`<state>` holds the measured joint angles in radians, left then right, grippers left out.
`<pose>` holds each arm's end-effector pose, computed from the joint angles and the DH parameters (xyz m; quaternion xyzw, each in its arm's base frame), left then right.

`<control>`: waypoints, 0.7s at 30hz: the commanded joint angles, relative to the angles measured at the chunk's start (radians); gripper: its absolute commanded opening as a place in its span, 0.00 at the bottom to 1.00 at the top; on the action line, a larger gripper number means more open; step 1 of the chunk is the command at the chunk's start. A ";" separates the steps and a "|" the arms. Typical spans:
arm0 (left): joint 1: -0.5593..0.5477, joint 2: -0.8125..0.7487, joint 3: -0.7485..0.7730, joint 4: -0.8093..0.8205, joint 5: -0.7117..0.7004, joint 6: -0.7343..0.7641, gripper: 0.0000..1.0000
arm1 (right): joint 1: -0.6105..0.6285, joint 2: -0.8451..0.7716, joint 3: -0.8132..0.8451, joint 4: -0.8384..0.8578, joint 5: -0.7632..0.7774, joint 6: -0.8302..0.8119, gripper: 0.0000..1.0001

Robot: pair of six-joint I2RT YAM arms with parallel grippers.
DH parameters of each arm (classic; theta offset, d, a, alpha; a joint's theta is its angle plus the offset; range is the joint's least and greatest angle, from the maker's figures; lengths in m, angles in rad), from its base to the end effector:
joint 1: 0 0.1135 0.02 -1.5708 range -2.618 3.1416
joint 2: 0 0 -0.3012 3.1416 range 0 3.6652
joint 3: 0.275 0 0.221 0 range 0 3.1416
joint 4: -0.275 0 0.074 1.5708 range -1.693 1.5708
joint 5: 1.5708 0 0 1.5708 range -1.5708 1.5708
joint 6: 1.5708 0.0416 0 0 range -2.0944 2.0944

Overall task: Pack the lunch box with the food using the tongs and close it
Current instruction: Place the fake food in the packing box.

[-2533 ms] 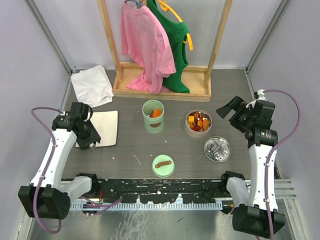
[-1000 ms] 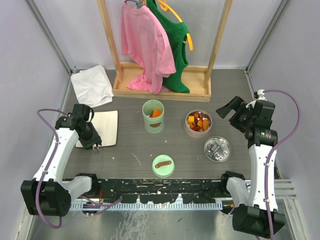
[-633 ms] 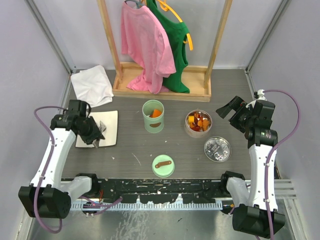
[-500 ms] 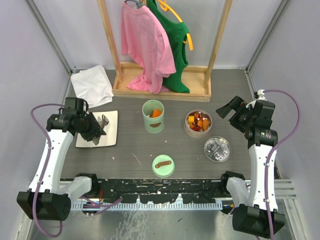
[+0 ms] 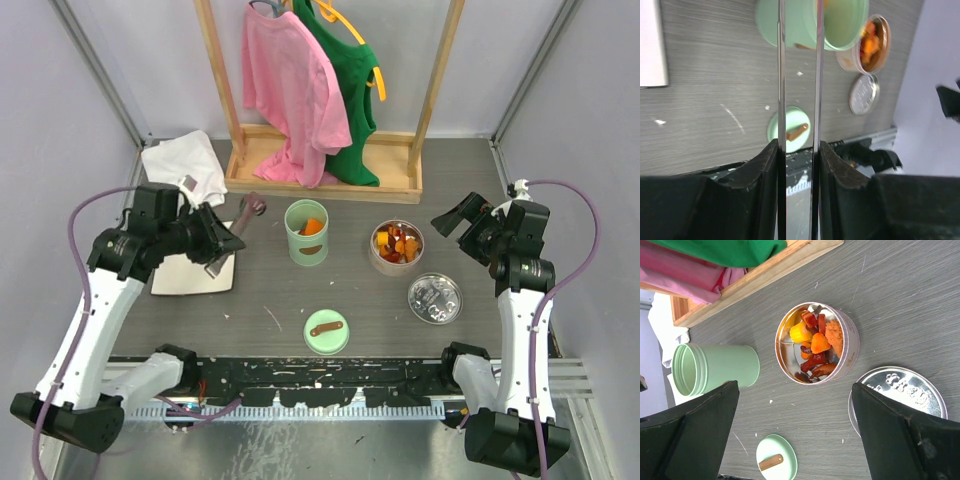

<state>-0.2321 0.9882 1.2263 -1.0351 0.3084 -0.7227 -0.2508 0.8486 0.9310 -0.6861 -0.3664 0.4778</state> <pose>0.1199 -0.0413 0.3922 -0.1660 0.9018 -0.2976 0.2658 0.1207 -0.0155 0.3528 0.2310 0.8436 0.2120 0.4359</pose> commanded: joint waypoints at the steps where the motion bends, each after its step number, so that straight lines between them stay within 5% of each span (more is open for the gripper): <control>1: -0.161 0.033 0.097 0.157 0.002 -0.051 0.21 | -0.003 -0.017 0.004 0.045 -0.012 0.006 1.00; 13: -0.705 0.431 0.343 0.238 -0.277 0.046 0.21 | -0.003 -0.023 0.015 0.027 0.016 -0.011 1.00; 21: -0.847 0.792 0.645 0.105 -0.379 0.139 0.19 | -0.002 -0.032 0.025 0.011 0.041 -0.030 1.00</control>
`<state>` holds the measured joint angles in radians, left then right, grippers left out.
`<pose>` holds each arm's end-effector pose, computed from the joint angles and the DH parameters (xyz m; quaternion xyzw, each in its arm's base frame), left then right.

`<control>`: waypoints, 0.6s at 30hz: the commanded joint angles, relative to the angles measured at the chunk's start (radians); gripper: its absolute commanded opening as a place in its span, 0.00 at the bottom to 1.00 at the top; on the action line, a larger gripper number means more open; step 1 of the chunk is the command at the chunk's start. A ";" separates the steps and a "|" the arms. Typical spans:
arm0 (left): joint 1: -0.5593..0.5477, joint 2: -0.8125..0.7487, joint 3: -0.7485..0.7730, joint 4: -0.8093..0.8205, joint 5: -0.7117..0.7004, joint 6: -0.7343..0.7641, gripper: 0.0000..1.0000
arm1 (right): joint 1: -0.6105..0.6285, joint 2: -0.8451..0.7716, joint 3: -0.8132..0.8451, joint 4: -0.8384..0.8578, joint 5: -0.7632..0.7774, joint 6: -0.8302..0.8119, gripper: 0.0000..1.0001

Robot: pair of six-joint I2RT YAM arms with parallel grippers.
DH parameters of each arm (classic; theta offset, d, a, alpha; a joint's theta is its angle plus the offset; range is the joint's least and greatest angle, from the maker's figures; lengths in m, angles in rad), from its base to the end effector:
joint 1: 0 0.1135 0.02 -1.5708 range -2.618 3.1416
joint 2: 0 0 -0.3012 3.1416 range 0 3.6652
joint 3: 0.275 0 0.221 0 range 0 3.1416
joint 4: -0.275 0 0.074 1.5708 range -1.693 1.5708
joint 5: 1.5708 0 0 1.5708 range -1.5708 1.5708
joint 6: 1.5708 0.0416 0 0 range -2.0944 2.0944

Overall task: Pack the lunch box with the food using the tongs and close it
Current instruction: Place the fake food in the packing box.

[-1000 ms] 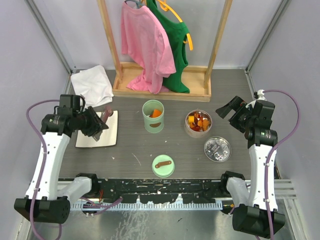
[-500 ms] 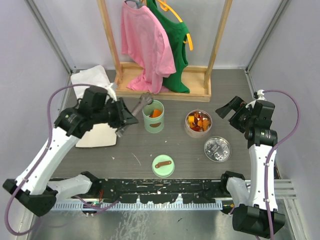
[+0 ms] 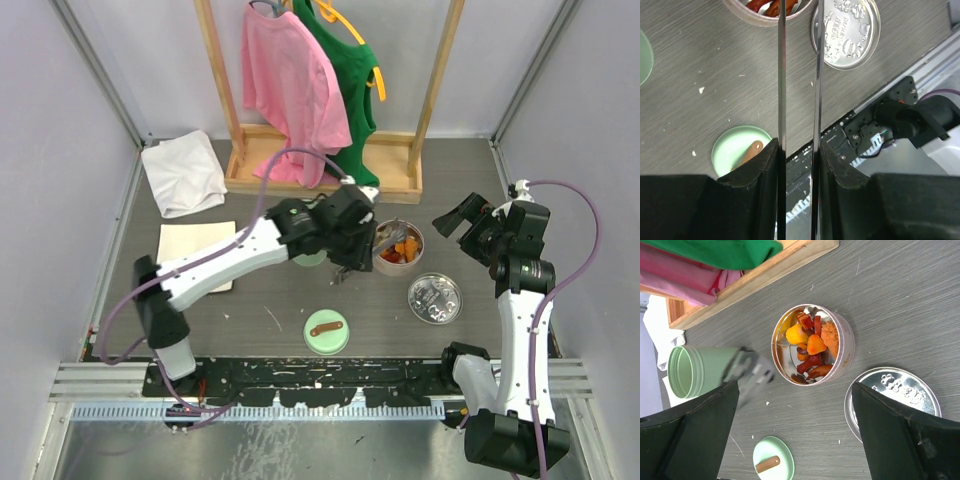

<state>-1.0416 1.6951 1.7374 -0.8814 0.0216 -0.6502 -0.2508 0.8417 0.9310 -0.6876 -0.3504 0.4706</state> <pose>0.1732 -0.2979 0.3953 0.1854 0.9152 -0.2745 0.2296 0.1191 -0.0158 0.3532 0.2310 0.8433 0.2036 0.4405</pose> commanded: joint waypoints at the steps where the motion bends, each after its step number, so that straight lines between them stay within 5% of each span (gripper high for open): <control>1: -0.043 0.124 0.165 -0.074 -0.108 0.065 0.19 | -0.004 -0.024 0.027 0.009 0.030 -0.026 1.00; 5: -0.057 0.251 0.284 -0.195 -0.164 0.085 0.18 | -0.003 -0.024 0.030 0.003 0.039 -0.035 1.00; 18: -0.066 0.315 0.316 -0.178 -0.206 0.107 0.28 | -0.003 -0.025 0.022 0.007 0.042 -0.037 1.00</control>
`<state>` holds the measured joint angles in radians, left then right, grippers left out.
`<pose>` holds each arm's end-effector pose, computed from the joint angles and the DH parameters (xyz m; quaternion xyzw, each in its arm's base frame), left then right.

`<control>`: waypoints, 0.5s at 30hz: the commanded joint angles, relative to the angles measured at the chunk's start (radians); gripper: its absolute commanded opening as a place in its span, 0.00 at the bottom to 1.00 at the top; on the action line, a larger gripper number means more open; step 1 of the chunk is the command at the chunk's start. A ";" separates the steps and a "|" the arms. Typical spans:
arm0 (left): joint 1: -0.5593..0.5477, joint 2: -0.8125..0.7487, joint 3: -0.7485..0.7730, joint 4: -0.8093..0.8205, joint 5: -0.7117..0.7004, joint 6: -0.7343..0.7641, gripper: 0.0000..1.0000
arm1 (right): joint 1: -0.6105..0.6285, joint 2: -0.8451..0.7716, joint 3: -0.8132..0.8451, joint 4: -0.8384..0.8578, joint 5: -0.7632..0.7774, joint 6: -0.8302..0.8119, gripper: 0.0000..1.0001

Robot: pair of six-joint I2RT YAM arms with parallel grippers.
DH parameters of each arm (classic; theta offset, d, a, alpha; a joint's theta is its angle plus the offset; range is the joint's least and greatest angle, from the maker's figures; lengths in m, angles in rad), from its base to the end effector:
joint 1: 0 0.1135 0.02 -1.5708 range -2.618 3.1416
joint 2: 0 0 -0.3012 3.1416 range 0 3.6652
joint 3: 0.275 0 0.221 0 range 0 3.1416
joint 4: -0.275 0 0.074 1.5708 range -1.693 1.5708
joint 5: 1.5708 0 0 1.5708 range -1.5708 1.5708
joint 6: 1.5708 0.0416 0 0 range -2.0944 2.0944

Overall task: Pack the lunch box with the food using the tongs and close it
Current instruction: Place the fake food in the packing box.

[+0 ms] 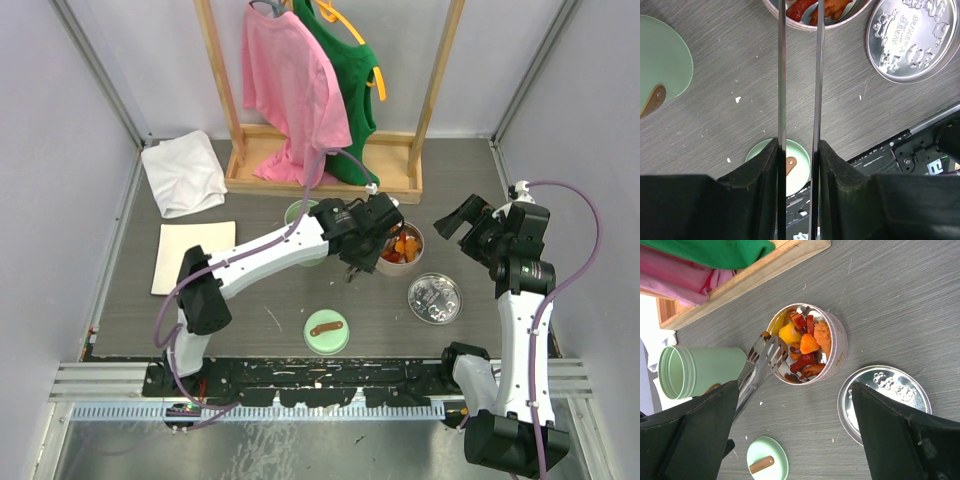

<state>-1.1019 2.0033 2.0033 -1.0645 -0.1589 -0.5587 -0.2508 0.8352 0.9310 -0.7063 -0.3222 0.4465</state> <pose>0.1933 -0.3670 0.3463 0.2398 0.9350 -0.1325 0.2251 0.1164 -0.0162 0.3519 0.2294 0.8481 0.1861 0.4399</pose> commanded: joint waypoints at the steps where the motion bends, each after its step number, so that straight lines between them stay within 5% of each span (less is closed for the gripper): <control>1: -0.004 0.010 0.051 0.004 -0.022 0.018 0.29 | -0.004 -0.018 0.022 0.025 0.014 -0.013 1.00; 15: -0.004 -0.039 0.070 0.014 -0.032 0.029 0.45 | -0.002 -0.013 0.026 0.025 0.005 -0.010 1.00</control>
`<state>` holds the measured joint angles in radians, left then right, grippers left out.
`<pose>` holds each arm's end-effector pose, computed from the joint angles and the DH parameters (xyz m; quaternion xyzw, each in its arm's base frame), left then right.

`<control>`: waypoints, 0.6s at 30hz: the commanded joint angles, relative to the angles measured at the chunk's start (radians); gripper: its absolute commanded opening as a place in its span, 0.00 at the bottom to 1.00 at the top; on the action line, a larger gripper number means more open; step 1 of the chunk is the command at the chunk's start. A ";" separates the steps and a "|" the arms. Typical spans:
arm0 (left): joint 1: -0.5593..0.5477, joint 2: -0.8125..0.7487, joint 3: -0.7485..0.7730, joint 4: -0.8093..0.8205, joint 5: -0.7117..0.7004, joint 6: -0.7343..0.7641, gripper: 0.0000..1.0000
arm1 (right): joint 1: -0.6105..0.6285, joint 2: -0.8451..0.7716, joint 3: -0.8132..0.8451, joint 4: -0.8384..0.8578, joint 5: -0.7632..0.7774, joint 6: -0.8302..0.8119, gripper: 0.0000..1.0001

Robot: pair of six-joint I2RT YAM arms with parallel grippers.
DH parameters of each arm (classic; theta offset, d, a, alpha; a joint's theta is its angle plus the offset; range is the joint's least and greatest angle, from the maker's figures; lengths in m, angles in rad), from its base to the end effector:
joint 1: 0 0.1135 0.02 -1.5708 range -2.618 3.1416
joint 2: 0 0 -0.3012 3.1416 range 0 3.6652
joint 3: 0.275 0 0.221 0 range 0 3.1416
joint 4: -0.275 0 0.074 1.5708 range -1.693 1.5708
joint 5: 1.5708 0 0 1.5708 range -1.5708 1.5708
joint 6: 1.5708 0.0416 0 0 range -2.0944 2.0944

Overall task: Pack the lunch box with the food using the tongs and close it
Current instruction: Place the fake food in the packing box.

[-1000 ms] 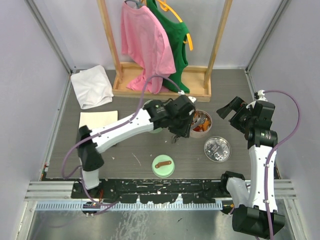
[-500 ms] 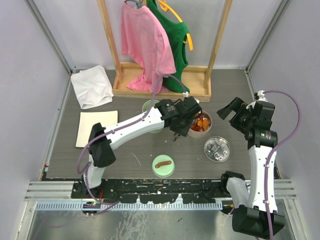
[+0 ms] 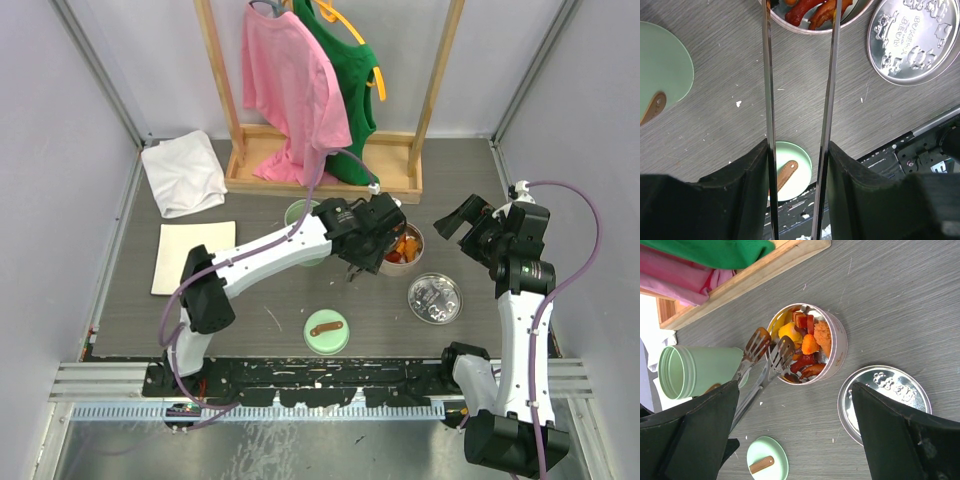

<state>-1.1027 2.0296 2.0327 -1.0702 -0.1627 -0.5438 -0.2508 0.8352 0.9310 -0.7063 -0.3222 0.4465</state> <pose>0.1962 -0.3731 0.3435 0.2468 0.9334 -0.1286 0.2266 0.1164 -0.0162 0.3519 0.2294 0.8481 0.1861 0.4399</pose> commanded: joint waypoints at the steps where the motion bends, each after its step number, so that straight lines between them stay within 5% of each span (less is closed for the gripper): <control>1: -0.003 -0.074 0.039 0.019 -0.030 0.012 0.44 | -0.003 -0.013 0.026 0.024 0.005 -0.009 1.00; 18: 0.048 -0.692 -0.460 0.241 -0.357 -0.053 0.37 | -0.002 -0.007 0.027 0.037 -0.018 0.012 1.00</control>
<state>-1.0847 1.4658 1.6768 -0.9024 -0.3721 -0.5556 -0.2508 0.8356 0.9310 -0.7063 -0.3244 0.4480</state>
